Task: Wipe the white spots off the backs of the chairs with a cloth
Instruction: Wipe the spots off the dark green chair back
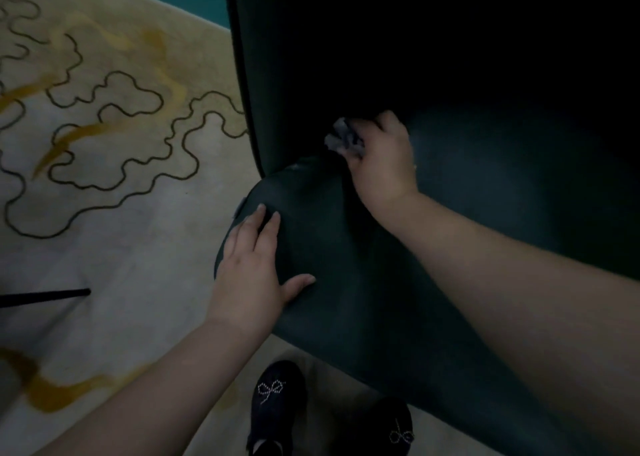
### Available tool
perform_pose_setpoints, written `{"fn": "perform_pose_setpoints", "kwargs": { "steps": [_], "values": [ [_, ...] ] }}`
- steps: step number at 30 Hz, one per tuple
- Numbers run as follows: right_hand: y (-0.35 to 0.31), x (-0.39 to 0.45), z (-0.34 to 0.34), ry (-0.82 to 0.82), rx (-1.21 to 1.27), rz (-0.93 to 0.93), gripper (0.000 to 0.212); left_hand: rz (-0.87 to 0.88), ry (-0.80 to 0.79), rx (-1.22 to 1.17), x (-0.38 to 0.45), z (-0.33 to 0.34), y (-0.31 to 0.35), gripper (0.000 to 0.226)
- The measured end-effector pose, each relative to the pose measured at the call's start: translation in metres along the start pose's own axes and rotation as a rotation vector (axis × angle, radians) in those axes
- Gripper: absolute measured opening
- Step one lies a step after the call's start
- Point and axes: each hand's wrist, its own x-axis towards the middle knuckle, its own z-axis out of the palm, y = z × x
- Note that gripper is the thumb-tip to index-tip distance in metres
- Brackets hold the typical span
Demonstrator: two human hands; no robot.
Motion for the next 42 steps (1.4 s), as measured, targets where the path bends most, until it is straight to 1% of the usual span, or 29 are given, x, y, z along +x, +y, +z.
{"fn": "perform_pose_setpoints", "kwargs": {
  "steps": [4, 6, 8, 10, 12, 13, 14, 16, 17, 18, 19, 20, 21, 23, 24, 25, 26, 27, 28, 29, 31, 32, 33, 34, 37, 39, 40, 41, 42],
  "values": [
    [-0.032, -0.005, 0.029, -0.101, -0.125, -0.09, 0.031, 0.003, 0.005, -0.02, -0.004, 0.001, -0.001, 0.1],
    [-0.036, -0.017, 0.029, -0.127, -0.09, -0.115, 0.027, 0.004, -0.004, -0.021, -0.005, 0.001, -0.002, 0.101],
    [-0.041, -0.035, 0.025, -0.188, -0.029, -0.226, 0.025, 0.009, -0.017, -0.019, -0.005, 0.001, -0.003, 0.1],
    [-0.05, -0.056, 0.021, -0.277, 0.009, -0.373, 0.028, 0.009, -0.032, -0.028, -0.005, 0.0, -0.004, 0.099],
    [-0.049, -0.06, 0.018, -0.343, 0.02, -0.405, 0.032, 0.012, -0.035, -0.034, -0.006, -0.001, -0.004, 0.099],
    [-0.042, -0.055, 0.018, -0.314, -0.011, -0.427, 0.03, 0.013, -0.033, -0.03, -0.007, -0.001, -0.004, 0.099],
    [-0.034, -0.046, 0.017, -0.267, -0.027, -0.391, 0.029, 0.015, -0.034, -0.024, -0.008, -0.001, -0.005, 0.1],
    [-0.017, -0.026, 0.016, -0.142, -0.073, -0.233, 0.028, 0.015, -0.033, -0.026, -0.009, -0.001, -0.006, 0.1],
    [-0.014, -0.019, 0.019, -0.08, -0.092, -0.185, 0.029, 0.015, -0.027, -0.029, -0.008, 0.0, -0.006, 0.101],
    [-0.017, -0.017, 0.021, -0.053, -0.116, -0.155, 0.033, 0.017, -0.02, -0.027, -0.008, 0.0, -0.006, 0.101],
    [-0.022, -0.018, 0.022, -0.075, -0.125, -0.152, 0.037, 0.02, -0.016, -0.02, -0.007, 0.0, -0.006, 0.101],
    [-0.028, -0.023, 0.022, -0.115, -0.118, -0.18, 0.036, 0.022, -0.017, -0.009, -0.008, 0.001, -0.006, 0.101],
    [-0.029, -0.029, 0.02, -0.139, -0.088, -0.258, 0.033, 0.022, -0.019, -0.002, -0.009, 0.001, -0.005, 0.101],
    [-0.018, -0.032, 0.01, -0.213, -0.09, -0.478, 0.033, 0.024, -0.019, 0.012, -0.012, 0.002, -0.003, 0.102],
    [-0.009, -0.028, 0.003, -0.246, -0.133, -0.544, 0.035, 0.032, -0.019, 0.022, -0.013, 0.003, -0.001, 0.102],
    [-0.001, -0.02, -0.006, -0.235, -0.115, -0.487, 0.032, 0.044, -0.021, 0.034, -0.013, 0.004, 0.002, 0.102],
    [0.012, -0.011, -0.016, -0.176, -0.082, -0.366, 0.024, 0.055, -0.022, 0.043, -0.013, 0.005, 0.004, 0.102],
    [0.029, -0.004, -0.026, -0.069, -0.036, -0.243, 0.014, 0.064, -0.023, 0.046, -0.012, 0.006, 0.008, 0.102],
    [0.047, 0.002, -0.037, 0.054, -0.038, -0.079, 0.01, 0.07, -0.024, 0.045, -0.012, 0.007, 0.011, 0.102],
    [0.064, 0.001, -0.048, 0.135, -0.114, -0.008, 0.01, 0.074, -0.025, 0.044, -0.01, 0.008, 0.015, 0.101],
    [0.077, -0.012, -0.057, 0.2, -0.146, 0.062, 0.02, 0.077, -0.03, 0.049, -0.008, 0.011, 0.022, 0.101],
    [0.078, -0.026, -0.057, 0.2, -0.126, 0.069, 0.019, 0.076, -0.032, 0.052, -0.007, 0.013, 0.026, 0.1],
    [0.071, -0.045, -0.052, 0.156, -0.065, 0.049, 0.02, 0.076, -0.035, 0.056, -0.006, 0.014, 0.031, 0.1],
    [0.06, -0.066, -0.047, 0.083, -0.023, 0.023, 0.026, 0.078, -0.035, 0.062, -0.005, 0.015, 0.035, 0.098],
    [0.032, -0.12, -0.04, -0.124, 0.03, -0.237, 0.039, 0.093, -0.017, 0.042, -0.002, 0.02, 0.045, 0.079],
    [0.038, -0.13, -0.046, -0.171, 0.03, -0.351, 0.042, 0.121, -0.003, 0.019, -0.001, 0.023, 0.054, 0.066],
    [0.048, -0.125, -0.051, -0.164, 0.015, -0.354, 0.037, 0.135, 0.001, 0.016, 0.0, 0.024, 0.059, 0.062],
    [0.06, -0.115, -0.057, -0.131, 0.012, -0.297, 0.033, 0.149, 0.002, 0.017, 0.001, 0.025, 0.063, 0.059],
    [0.075, -0.103, -0.063, -0.056, -0.004, -0.188, 0.034, 0.163, 0.002, 0.017, 0.002, 0.027, 0.067, 0.058]
  ]
}}
